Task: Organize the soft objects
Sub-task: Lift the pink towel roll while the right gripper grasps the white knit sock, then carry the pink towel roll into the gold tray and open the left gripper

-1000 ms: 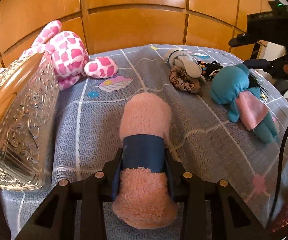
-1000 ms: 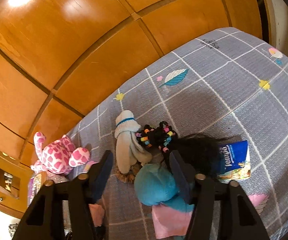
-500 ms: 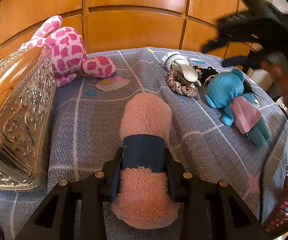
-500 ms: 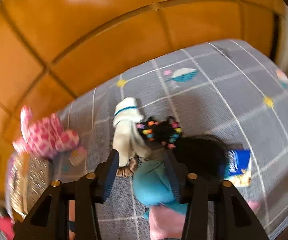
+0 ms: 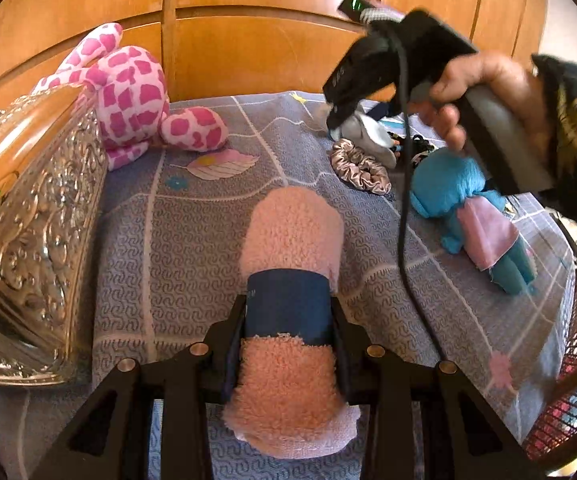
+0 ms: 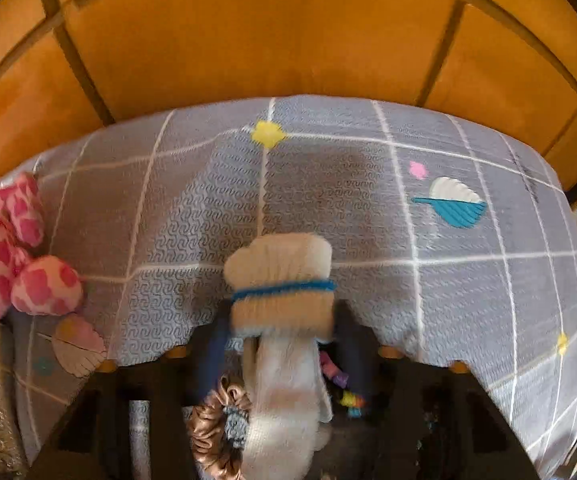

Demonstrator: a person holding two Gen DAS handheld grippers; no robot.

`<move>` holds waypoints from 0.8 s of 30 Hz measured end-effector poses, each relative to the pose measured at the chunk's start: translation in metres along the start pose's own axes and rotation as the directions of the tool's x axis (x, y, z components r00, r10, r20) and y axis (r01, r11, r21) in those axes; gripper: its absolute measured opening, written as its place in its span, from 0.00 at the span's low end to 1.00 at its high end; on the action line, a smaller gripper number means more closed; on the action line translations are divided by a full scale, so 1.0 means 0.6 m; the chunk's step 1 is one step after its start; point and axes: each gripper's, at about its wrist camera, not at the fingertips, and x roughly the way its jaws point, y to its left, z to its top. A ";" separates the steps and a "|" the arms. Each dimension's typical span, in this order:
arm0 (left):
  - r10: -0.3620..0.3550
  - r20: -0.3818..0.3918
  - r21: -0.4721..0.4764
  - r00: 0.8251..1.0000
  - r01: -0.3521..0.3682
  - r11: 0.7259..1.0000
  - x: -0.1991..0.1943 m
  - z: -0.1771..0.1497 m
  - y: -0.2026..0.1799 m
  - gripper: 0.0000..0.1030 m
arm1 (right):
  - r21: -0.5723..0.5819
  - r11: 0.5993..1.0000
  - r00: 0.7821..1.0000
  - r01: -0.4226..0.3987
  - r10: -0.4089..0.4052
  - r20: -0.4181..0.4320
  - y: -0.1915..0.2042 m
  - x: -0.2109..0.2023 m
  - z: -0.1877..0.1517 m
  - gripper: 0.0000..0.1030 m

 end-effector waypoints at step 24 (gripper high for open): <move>0.018 0.051 -0.025 0.999 -0.017 1.000 -0.098 -0.040 0.006 0.33 | -0.095 0.956 0.956 -0.278 0.266 -0.126 0.031 -0.057 -0.196 0.42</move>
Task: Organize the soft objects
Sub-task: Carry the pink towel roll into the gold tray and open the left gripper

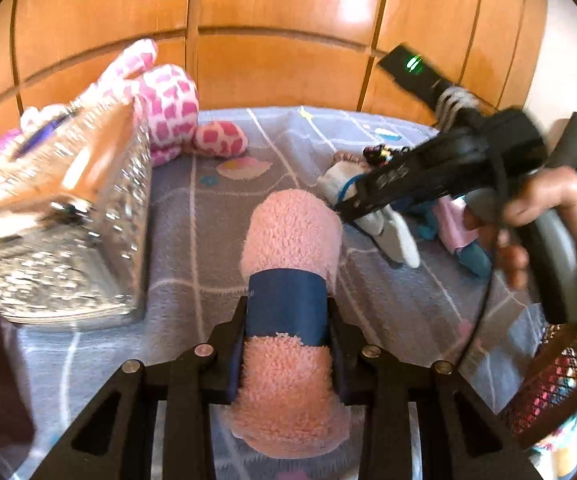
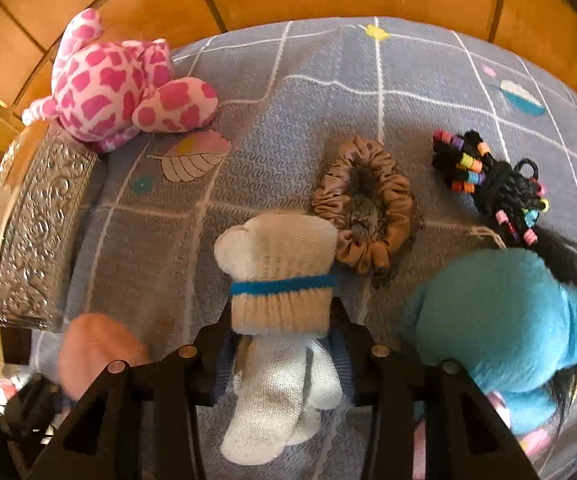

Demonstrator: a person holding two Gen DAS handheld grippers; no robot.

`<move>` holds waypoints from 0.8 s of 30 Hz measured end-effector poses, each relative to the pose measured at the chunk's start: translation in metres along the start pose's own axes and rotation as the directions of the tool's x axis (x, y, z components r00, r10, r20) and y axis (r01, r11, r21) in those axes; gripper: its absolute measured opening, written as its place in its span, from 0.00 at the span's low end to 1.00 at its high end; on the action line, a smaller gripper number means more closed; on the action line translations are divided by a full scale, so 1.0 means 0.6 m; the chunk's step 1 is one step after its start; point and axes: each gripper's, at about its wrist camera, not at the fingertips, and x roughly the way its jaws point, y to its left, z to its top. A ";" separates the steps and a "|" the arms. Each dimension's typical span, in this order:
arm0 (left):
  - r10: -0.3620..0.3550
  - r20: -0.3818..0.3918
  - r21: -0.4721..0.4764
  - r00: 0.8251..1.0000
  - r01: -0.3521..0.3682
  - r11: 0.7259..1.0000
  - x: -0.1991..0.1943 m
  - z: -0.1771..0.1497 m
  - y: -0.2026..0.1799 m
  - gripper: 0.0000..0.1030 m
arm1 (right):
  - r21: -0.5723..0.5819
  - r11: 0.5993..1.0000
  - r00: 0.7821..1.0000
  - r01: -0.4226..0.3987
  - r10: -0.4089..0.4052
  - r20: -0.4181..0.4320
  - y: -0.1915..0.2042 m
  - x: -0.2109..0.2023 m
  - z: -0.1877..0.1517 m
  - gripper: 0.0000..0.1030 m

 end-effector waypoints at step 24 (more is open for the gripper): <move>0.363 0.052 -0.710 0.930 -0.222 0.668 -0.271 -0.045 0.435 0.33 | -0.140 0.976 0.984 0.169 -0.158 0.081 0.059 0.012 -0.025 0.42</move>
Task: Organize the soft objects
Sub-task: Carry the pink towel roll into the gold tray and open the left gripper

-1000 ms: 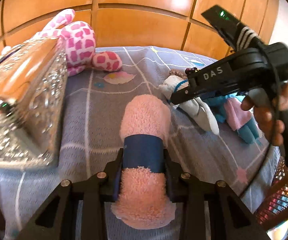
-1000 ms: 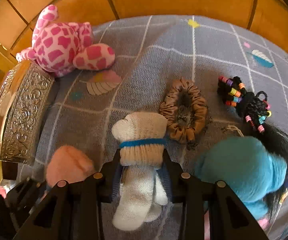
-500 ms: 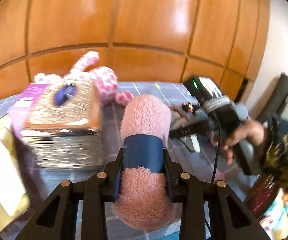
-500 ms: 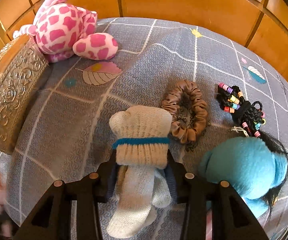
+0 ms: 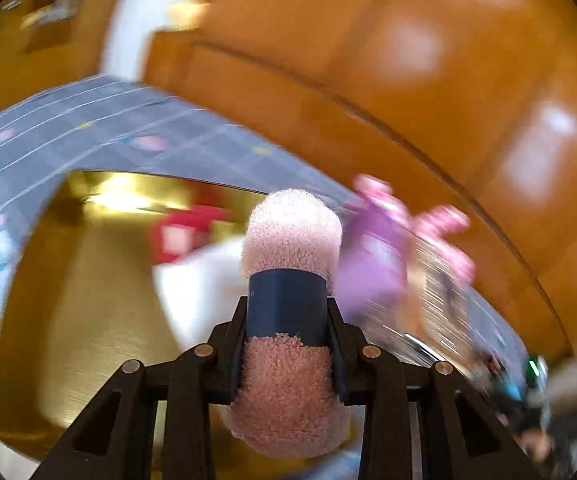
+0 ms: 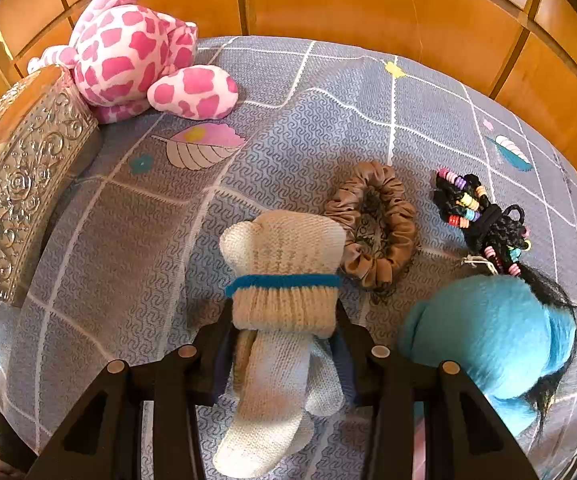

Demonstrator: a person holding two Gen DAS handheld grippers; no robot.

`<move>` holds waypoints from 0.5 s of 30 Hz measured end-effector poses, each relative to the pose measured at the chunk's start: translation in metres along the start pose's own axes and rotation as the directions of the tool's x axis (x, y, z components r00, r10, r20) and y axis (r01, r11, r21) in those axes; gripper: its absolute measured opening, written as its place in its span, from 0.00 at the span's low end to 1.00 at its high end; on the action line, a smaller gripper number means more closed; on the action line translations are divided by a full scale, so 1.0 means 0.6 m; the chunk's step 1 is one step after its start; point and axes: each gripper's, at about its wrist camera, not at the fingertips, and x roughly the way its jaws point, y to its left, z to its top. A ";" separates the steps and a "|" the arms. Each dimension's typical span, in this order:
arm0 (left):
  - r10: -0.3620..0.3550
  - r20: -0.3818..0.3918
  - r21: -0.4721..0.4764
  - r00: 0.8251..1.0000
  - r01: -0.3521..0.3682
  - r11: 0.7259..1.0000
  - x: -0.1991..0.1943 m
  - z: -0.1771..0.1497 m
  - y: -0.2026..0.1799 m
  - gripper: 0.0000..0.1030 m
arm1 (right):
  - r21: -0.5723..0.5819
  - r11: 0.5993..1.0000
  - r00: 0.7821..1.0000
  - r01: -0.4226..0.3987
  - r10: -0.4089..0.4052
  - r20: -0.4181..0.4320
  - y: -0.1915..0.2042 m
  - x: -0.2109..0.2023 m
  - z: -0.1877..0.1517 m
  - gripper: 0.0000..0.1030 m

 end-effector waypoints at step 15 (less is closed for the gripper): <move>0.201 -0.128 -0.175 0.971 -0.221 0.959 0.126 0.080 0.171 0.35 | -0.027 1.000 1.000 0.012 -0.012 0.006 0.010 0.003 0.000 0.42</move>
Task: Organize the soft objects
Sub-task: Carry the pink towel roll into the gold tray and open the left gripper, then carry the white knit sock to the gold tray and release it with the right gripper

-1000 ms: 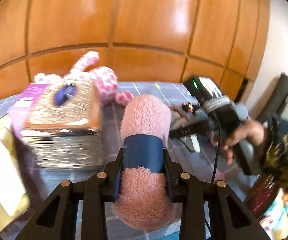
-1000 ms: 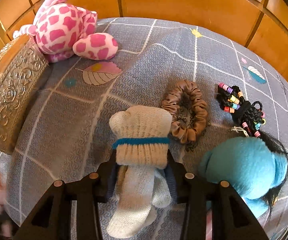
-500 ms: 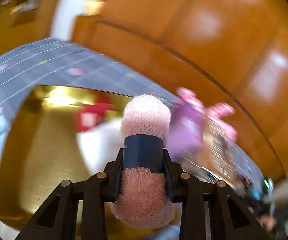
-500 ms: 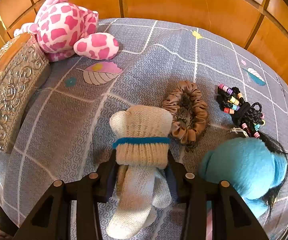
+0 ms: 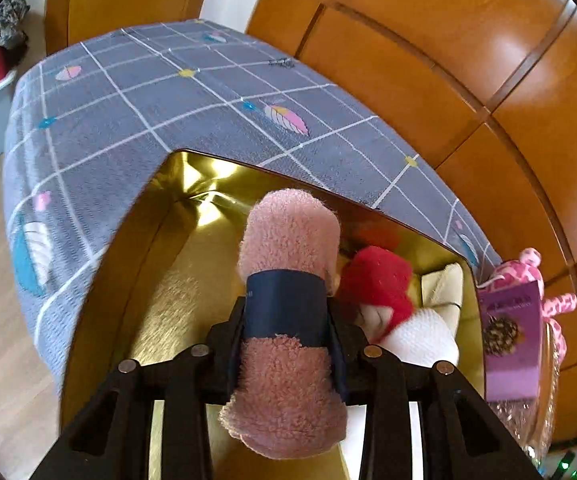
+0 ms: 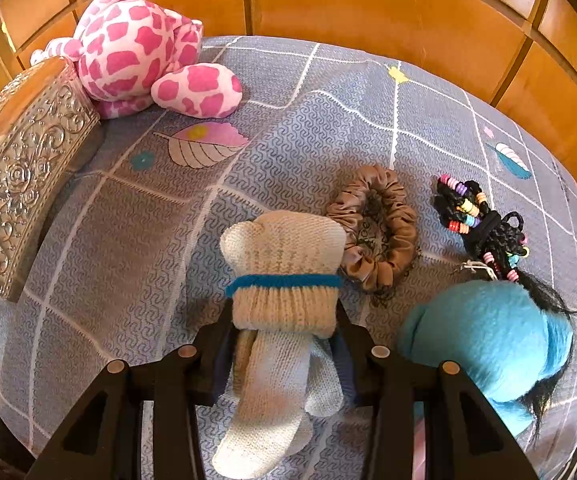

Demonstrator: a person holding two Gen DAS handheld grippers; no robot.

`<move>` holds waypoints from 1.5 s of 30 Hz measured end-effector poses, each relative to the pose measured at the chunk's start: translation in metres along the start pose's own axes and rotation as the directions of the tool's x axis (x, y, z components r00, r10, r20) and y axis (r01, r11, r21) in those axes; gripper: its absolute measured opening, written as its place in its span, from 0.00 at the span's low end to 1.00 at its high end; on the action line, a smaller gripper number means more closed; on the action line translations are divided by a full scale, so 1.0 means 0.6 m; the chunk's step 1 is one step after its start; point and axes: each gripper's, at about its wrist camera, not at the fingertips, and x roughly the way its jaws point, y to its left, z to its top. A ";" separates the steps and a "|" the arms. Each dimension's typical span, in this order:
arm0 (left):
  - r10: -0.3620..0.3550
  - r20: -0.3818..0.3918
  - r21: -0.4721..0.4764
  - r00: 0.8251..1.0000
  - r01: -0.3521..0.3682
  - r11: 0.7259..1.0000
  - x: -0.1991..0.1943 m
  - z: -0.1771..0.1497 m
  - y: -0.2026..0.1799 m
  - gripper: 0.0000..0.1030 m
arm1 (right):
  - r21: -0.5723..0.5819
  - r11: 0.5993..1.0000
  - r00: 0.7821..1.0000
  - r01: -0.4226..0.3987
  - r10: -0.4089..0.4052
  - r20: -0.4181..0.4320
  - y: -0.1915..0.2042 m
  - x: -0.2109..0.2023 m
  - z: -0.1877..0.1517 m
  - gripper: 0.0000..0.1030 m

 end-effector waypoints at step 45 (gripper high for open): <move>-0.003 0.234 0.342 0.972 -0.080 0.936 -0.188 -0.217 -0.103 0.95 | 0.088 0.996 1.000 -0.002 0.001 0.005 0.048 -0.022 -0.041 0.40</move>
